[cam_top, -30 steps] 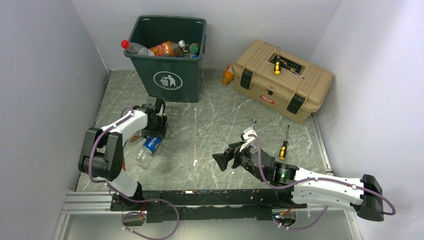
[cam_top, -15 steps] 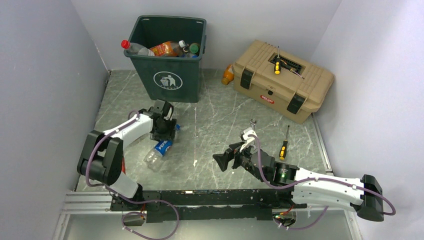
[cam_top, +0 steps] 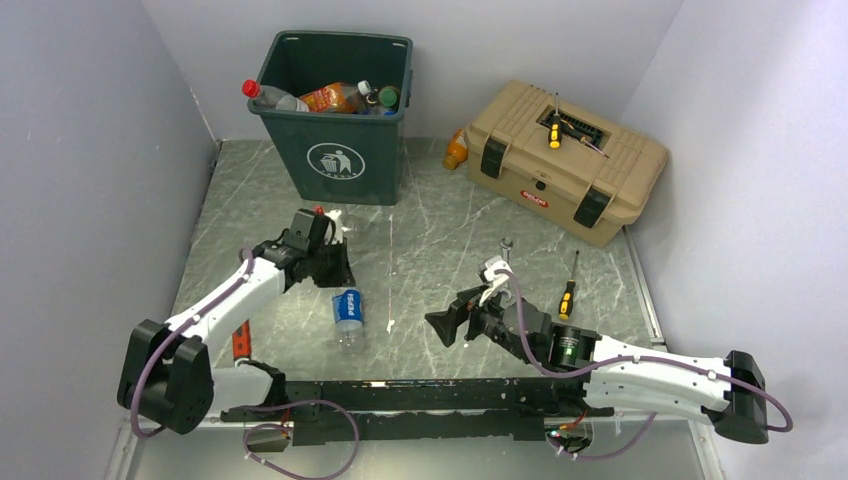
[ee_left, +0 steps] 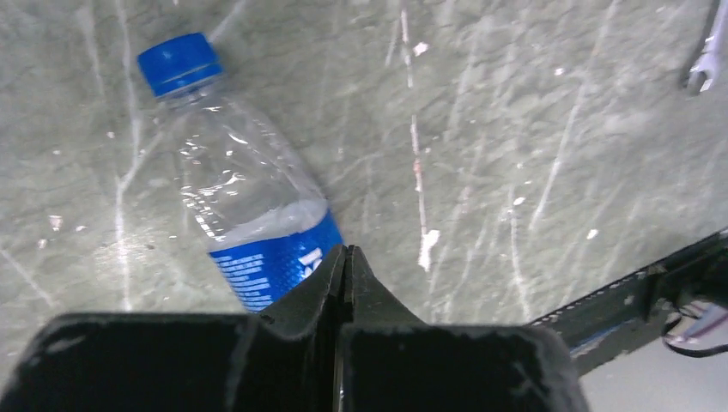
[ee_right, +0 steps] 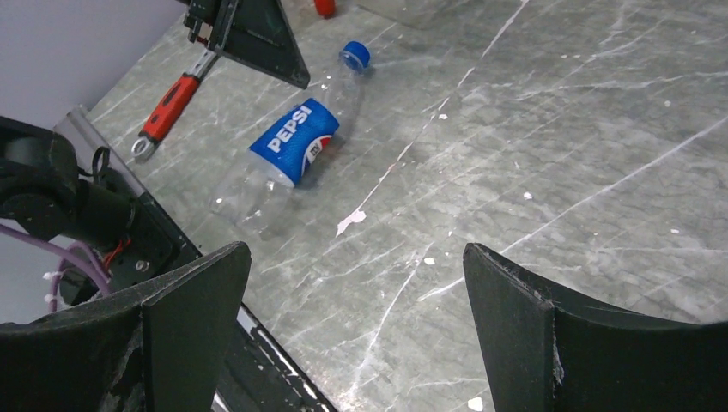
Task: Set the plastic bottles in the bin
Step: Pick up the plastic bottle at the center of the board.
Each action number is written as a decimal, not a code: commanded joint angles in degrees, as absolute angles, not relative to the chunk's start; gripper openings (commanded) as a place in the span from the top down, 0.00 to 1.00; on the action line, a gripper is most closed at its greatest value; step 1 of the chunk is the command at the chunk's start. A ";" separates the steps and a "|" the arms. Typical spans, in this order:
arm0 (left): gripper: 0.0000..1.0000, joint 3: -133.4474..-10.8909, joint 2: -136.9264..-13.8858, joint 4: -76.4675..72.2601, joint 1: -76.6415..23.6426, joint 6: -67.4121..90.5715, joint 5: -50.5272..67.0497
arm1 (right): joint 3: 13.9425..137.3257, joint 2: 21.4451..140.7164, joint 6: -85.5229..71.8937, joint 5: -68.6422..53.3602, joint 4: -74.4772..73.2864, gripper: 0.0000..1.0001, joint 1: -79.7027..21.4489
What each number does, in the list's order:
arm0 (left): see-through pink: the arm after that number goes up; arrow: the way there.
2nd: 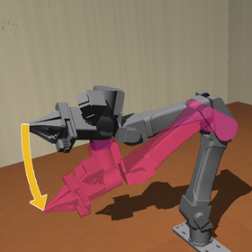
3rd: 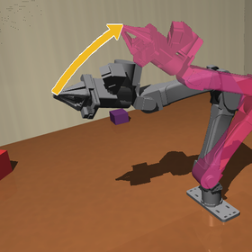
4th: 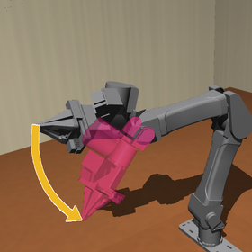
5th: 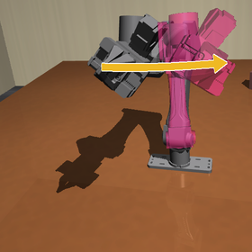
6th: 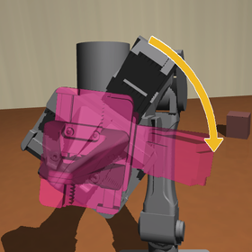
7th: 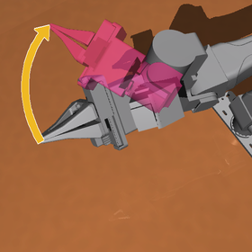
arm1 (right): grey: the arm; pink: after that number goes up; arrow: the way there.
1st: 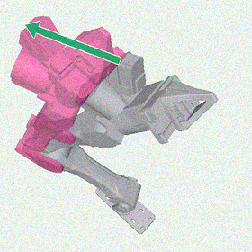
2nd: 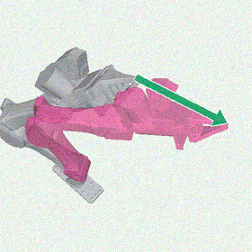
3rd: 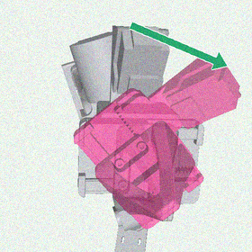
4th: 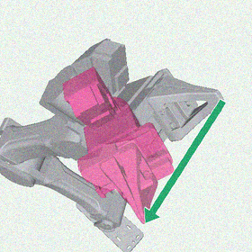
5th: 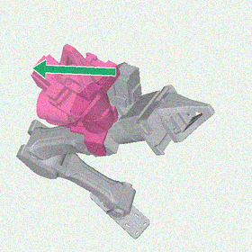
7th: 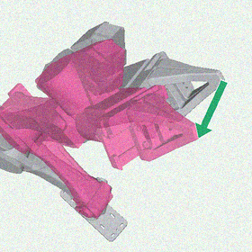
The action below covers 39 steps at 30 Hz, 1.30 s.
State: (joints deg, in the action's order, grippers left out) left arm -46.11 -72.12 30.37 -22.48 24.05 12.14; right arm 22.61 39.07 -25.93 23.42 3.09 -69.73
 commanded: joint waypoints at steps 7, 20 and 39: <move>0.01 -48.74 -71.86 33.54 -24.78 26.47 7.95 | 25.23 41.45 -27.30 19.50 6.03 0.00 -69.79; 0.01 -43.91 -75.21 32.95 -27.85 32.78 -2.02 | 24.87 42.44 -27.41 20.40 5.61 0.00 -69.79; 0.68 -46.50 -71.68 28.45 -32.06 33.34 1.19 | 26.29 42.73 -28.46 18.38 5.54 0.00 -69.51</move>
State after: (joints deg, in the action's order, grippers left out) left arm -44.36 -80.29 30.06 -30.92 32.88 -1.21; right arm 22.70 42.76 -27.24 20.34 3.46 -69.73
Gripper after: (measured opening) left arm 0.411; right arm 0.994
